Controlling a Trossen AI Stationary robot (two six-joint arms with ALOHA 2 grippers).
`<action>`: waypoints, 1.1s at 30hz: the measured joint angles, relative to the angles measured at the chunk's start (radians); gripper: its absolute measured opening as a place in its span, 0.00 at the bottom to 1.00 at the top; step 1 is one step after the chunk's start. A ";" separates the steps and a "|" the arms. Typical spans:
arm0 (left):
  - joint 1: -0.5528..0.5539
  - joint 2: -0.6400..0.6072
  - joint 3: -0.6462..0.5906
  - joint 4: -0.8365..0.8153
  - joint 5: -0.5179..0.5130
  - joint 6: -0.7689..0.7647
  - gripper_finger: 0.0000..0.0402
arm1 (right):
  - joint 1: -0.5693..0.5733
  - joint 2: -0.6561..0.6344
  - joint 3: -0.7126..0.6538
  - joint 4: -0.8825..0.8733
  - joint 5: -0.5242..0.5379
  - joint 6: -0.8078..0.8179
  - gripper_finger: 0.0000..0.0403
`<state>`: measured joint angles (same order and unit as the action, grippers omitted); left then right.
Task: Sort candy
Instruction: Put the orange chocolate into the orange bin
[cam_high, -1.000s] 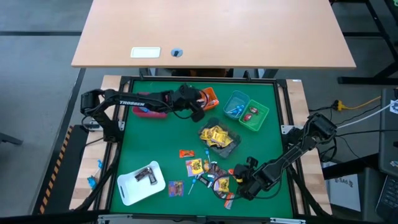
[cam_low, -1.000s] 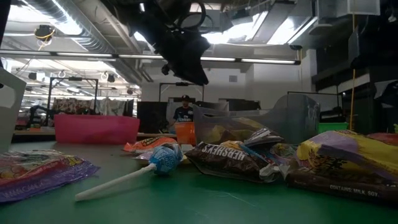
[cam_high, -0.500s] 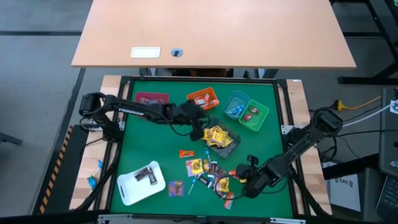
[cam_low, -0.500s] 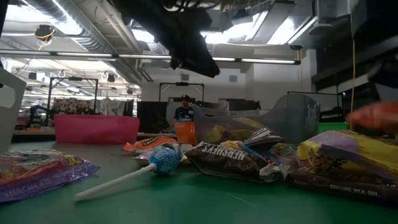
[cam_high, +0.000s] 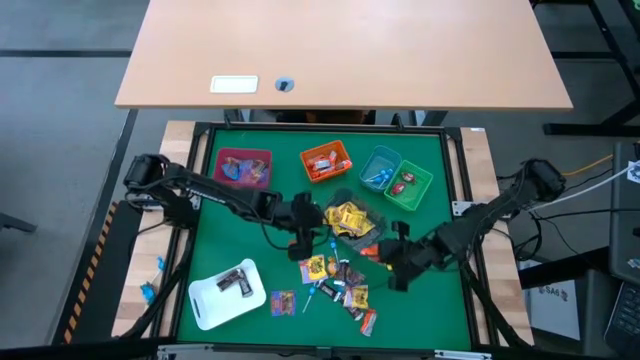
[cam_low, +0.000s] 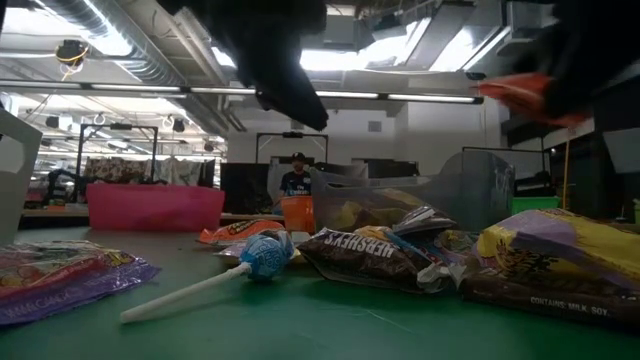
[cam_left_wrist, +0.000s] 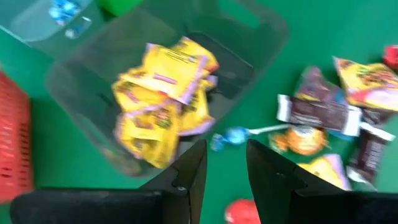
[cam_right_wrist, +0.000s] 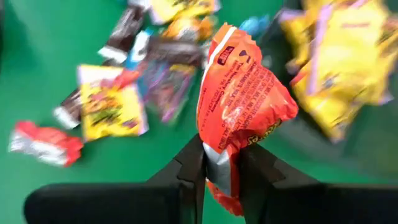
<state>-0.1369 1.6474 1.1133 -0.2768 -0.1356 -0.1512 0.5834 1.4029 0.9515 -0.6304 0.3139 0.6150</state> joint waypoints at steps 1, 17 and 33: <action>-0.013 0.000 0.000 -0.002 0.000 -0.014 0.25 | -0.025 -0.007 0.000 0.000 0.000 -0.030 0.17; -0.215 0.000 0.000 -0.003 -0.001 -0.127 0.25 | -0.391 -0.020 0.000 0.218 0.000 -0.579 0.17; -0.295 0.000 0.000 0.001 -0.008 -0.135 0.25 | -0.759 -0.012 0.002 0.598 -0.112 -0.856 0.17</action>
<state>-0.4323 1.6474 1.1130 -0.2756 -0.1433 -0.2860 -0.1752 1.3909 0.9531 -0.0327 0.2016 -0.2413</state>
